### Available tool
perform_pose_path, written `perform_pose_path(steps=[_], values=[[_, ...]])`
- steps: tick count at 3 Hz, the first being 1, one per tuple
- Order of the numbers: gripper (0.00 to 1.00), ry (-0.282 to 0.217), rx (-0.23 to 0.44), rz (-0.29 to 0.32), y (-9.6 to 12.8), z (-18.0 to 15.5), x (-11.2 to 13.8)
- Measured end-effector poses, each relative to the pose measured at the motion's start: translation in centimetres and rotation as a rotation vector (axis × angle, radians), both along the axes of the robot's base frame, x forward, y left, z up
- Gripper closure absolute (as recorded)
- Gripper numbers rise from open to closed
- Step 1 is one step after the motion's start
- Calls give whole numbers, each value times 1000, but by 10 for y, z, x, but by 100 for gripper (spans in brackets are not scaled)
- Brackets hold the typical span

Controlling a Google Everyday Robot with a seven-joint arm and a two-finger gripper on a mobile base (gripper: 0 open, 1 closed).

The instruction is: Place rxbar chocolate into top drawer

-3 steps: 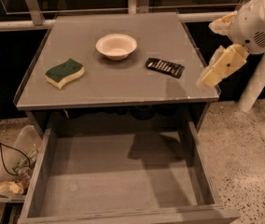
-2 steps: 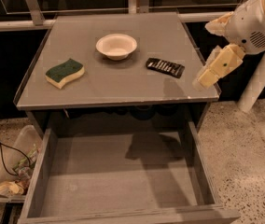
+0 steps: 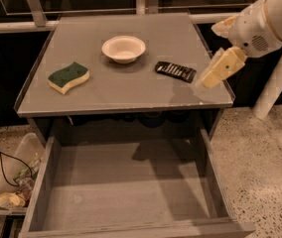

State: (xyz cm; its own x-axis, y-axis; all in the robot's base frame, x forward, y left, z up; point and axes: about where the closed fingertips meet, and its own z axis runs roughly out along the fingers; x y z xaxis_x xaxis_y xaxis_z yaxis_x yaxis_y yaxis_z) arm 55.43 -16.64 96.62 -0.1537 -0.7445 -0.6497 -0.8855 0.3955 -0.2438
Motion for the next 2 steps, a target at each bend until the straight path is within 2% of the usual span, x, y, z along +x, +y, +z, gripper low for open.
perform_pose_path(steps=[1, 2], values=[[0, -6, 35, -18, 8, -23, 44], [0, 2, 51, -28, 12, -44, 76]])
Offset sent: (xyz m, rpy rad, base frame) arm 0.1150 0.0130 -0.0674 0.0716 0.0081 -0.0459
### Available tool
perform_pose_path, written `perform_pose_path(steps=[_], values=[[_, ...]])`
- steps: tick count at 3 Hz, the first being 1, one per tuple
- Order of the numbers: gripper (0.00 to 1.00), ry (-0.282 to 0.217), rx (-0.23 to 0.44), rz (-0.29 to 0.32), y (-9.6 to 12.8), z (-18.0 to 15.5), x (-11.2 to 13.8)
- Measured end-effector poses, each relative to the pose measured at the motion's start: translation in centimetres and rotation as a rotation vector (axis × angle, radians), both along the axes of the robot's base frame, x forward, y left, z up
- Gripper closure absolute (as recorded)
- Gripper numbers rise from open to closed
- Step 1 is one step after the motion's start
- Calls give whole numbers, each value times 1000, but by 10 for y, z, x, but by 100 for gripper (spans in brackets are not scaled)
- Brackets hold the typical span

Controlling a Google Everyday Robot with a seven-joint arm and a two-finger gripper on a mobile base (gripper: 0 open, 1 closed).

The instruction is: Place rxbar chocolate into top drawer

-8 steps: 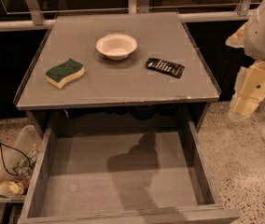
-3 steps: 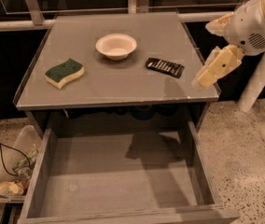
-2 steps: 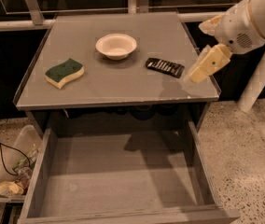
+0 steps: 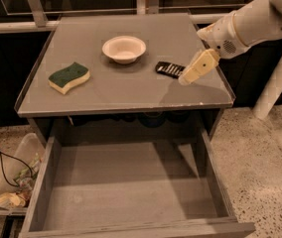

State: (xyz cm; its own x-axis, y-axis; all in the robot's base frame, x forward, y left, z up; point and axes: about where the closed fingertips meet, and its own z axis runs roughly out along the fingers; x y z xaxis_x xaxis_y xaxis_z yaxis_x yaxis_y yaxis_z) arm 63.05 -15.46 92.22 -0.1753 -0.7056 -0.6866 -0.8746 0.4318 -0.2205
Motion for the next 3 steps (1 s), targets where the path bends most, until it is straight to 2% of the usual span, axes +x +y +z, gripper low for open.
perform_pose_path(steps=[1, 3], values=[[0, 11, 2, 2, 3, -17, 22], [0, 50, 7, 16, 13, -46, 40]])
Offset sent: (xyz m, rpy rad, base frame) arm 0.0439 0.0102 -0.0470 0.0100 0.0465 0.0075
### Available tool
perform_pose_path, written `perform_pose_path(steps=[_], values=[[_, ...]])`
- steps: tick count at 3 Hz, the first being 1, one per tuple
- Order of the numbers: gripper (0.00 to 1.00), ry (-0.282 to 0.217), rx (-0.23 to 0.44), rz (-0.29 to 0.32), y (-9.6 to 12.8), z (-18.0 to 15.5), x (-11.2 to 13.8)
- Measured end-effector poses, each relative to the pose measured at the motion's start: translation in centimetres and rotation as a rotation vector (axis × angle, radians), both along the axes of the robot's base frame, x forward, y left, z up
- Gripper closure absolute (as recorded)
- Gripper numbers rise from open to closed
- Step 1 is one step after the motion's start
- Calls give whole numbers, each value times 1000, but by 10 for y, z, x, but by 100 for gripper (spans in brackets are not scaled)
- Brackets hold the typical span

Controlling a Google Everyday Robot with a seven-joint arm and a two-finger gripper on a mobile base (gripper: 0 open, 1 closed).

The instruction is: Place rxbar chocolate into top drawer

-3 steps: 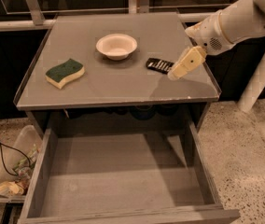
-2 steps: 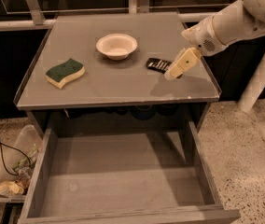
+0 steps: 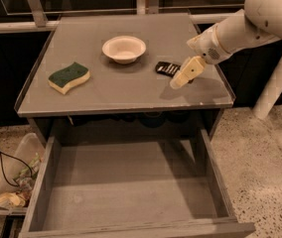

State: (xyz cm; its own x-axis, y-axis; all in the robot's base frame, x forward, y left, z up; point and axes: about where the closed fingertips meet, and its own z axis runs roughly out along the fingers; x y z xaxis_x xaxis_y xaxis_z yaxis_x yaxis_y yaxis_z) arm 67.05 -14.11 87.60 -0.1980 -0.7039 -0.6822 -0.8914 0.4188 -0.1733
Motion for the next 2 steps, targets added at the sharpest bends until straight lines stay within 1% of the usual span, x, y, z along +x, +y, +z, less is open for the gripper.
perform_pose_path(steps=[2], values=[[0, 45, -9, 4, 6, -26, 19]])
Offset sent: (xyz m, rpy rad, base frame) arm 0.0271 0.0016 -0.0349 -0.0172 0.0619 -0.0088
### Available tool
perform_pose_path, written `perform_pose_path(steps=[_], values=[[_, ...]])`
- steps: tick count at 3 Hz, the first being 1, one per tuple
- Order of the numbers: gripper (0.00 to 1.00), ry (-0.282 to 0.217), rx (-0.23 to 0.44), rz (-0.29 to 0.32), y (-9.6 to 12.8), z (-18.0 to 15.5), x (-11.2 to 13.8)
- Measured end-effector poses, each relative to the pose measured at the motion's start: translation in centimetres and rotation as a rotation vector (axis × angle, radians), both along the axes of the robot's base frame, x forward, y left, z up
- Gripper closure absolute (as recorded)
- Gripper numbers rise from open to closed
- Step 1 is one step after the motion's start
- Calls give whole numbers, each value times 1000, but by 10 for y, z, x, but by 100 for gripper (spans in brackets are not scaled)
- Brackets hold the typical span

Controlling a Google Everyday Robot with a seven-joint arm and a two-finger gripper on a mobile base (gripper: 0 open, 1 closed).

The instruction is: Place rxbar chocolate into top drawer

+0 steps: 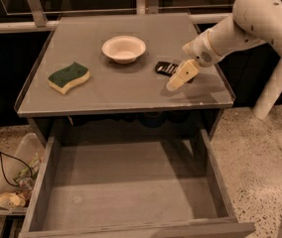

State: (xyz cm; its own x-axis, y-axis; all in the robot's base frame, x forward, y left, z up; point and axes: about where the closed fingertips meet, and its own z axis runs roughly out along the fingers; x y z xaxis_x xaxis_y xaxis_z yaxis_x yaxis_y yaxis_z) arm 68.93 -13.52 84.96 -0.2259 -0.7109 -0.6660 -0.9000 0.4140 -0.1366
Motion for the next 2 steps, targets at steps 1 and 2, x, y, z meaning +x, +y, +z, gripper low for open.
perform_pose_path(steps=[1, 2], values=[[0, 14, -3, -11, -1, -7, 6], [0, 28, -4, -17, 0, -11, 12]])
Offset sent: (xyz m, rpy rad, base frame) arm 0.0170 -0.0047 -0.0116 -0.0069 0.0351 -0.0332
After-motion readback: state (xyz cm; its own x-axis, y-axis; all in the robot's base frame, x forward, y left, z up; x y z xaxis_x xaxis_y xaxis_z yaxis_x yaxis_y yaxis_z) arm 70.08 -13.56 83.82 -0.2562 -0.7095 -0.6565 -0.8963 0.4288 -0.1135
